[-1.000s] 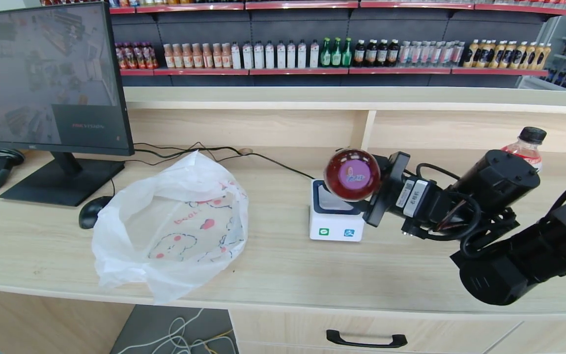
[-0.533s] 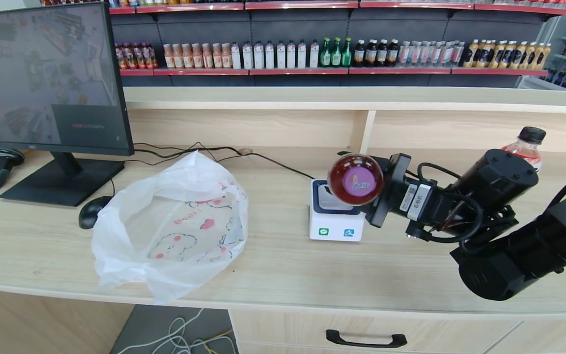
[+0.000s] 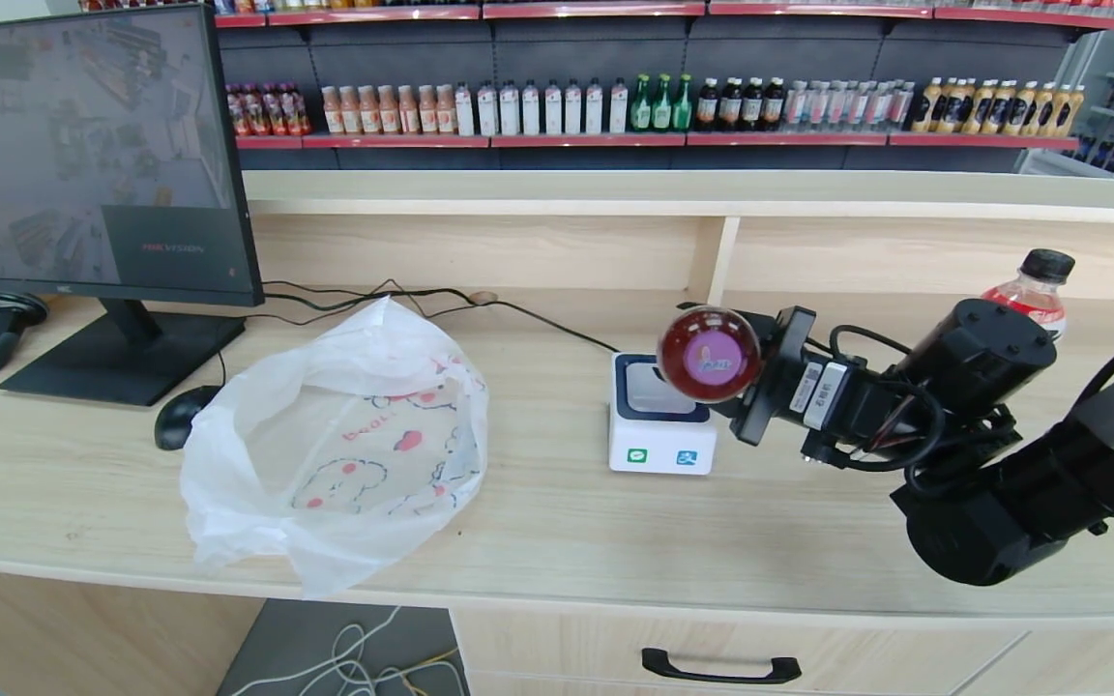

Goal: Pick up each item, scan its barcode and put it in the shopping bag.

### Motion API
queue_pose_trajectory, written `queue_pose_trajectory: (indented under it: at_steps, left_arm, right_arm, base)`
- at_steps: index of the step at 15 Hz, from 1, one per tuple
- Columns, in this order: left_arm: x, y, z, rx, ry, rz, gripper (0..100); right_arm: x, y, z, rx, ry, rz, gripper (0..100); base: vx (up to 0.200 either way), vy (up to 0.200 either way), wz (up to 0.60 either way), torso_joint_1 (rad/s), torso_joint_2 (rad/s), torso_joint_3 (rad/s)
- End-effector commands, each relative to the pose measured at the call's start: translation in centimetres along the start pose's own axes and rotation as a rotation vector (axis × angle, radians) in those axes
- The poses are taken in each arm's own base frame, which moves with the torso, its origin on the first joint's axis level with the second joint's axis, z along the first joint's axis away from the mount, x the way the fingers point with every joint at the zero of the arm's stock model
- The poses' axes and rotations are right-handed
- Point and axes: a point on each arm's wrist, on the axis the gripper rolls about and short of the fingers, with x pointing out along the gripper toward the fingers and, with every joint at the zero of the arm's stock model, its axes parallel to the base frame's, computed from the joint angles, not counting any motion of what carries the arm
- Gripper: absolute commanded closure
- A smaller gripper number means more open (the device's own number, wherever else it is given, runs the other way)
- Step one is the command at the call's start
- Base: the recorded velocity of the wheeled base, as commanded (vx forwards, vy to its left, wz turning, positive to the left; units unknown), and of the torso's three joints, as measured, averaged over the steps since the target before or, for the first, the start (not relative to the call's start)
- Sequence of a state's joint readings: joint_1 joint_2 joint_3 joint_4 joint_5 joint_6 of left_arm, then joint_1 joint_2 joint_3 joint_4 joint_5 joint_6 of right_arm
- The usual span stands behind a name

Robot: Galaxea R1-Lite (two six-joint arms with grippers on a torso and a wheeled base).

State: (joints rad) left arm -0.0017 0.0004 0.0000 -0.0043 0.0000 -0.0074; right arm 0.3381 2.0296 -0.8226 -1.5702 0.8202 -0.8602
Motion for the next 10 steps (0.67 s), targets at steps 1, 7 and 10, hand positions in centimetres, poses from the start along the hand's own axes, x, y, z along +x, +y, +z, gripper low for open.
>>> queue_pose_trajectory:
  at_steps: [1,7,10]
  left_arm:
    - [0.0,0.0,0.0,0.000,-0.001,0.000,0]
    - [0.0,0.0,0.0,0.000,-0.001,0.000,0]
    - [0.0,0.0,0.0,0.001,0.001,0.000,0]
  right_arm:
    - [0.0,0.2,-0.1,0.004,0.004,0.002,100]
    - [0.3,-0.1,0.4,0.006,0.020,-0.030,100]
    - [1.0,-0.1,1.9,0.035,0.008,-0.052,100]
  base:
    - [0.000,0.000,0.00,0.000,0.00,0.000]
    - [0.000,0.000,0.00,0.000,0.00,0.000]
    - [0.000,0.000,0.00,0.000,0.00,0.000]
